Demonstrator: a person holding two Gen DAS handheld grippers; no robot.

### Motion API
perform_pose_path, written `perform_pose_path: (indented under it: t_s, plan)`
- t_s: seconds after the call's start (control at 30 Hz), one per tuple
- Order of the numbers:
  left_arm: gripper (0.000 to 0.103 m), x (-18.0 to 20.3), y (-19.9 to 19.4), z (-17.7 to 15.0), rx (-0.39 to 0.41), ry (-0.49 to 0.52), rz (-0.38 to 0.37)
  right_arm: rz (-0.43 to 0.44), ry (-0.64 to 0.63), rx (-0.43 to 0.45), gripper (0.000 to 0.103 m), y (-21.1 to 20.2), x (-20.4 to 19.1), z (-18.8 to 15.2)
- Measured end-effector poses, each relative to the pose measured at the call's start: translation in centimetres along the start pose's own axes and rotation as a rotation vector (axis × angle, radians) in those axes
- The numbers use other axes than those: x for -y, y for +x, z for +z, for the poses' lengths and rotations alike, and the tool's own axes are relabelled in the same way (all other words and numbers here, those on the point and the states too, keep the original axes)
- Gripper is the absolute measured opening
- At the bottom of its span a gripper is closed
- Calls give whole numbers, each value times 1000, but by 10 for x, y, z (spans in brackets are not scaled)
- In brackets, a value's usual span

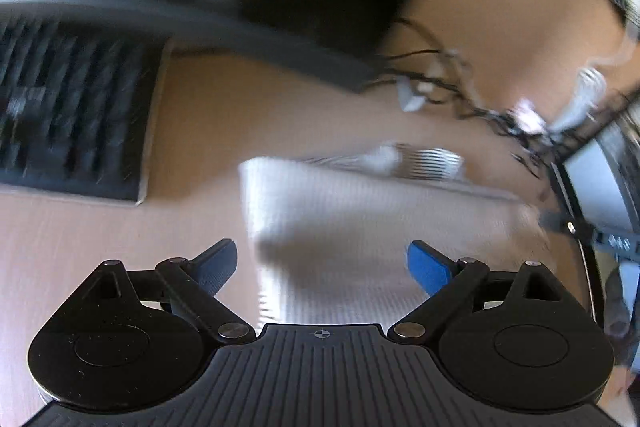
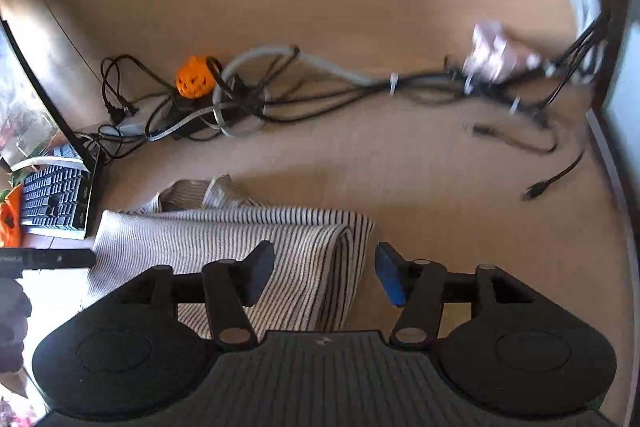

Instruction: Fold clothes

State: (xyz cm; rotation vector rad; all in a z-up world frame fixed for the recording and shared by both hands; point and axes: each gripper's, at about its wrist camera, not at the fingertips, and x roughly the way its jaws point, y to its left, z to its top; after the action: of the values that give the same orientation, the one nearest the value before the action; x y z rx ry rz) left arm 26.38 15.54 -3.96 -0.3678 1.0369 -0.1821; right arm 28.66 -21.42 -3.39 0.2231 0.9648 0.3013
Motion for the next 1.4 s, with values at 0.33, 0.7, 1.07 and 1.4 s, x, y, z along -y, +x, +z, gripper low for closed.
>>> perform_pose_path:
  t_s: [0.33,0.7,1.07,1.4]
  plan:
    - [96,0,32,19,-2,-34,-106,144,26,-71,70,51,-6,19]
    - [46,18,29,14,35,44,-105,82,-141,-41,33,40,-51,15]
    - [35,60,-49,-15,103,317,-224,49,-248,125,32,-85,-78,-32]
    - [51,36,-86,-106,0,589,-191,-210,-591,-5,45,-107,-132,-187]
